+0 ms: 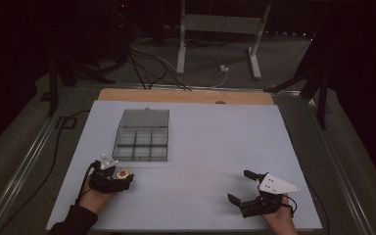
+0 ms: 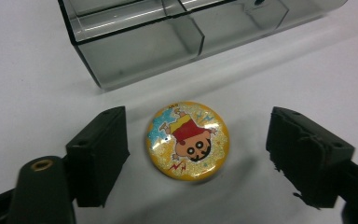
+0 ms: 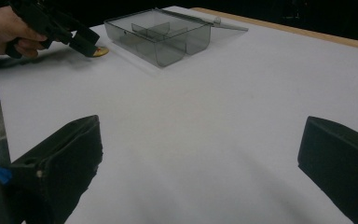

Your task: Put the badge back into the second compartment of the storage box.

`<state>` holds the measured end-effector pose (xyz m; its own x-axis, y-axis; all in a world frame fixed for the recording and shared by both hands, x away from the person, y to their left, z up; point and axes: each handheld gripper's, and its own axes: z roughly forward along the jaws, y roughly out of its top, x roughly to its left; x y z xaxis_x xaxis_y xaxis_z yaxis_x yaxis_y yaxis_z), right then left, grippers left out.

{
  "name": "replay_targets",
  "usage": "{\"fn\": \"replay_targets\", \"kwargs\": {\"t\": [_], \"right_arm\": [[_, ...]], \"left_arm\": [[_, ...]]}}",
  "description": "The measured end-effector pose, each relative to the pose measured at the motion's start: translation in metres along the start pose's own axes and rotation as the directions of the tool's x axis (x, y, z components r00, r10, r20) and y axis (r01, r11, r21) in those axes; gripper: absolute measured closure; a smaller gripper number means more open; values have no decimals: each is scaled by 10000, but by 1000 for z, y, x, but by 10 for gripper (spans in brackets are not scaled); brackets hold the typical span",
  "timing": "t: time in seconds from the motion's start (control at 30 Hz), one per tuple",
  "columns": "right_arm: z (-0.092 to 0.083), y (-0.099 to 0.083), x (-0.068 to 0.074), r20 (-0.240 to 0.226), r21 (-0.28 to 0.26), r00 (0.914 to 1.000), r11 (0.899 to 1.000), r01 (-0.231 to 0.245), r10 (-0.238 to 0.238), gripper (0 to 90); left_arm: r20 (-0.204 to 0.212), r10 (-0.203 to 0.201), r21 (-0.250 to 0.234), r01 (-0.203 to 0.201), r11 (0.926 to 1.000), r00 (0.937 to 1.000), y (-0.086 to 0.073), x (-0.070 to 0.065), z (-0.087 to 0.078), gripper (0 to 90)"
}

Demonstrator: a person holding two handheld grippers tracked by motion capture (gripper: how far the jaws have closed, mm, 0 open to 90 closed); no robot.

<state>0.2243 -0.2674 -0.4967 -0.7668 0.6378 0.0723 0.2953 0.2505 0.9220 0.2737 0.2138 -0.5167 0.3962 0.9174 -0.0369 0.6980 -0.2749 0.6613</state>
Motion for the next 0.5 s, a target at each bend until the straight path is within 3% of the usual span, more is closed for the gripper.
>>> {"fn": "replay_targets", "kwargs": {"t": [0.23, 0.33, 0.5], "right_arm": [[0, 0, 0, -3, -2, 10000, 10000, -29, 29, 0], [0, 0, 0, 6, 11, 10000, 10000, -26, 26, 0], [0, 0, 0, 14, 26, 10000, 10000, 0, 0, 0]], "left_arm": [[-171, -100, -30, 100, 9999, 9998, 1, 2, 4, 348], [-295, -8, -34, 7, 10000, 9996, 1, 1, 5, 418], [-460, 180, -10, -180, 9998, 9988, 1, -2, 6, 454]]}}
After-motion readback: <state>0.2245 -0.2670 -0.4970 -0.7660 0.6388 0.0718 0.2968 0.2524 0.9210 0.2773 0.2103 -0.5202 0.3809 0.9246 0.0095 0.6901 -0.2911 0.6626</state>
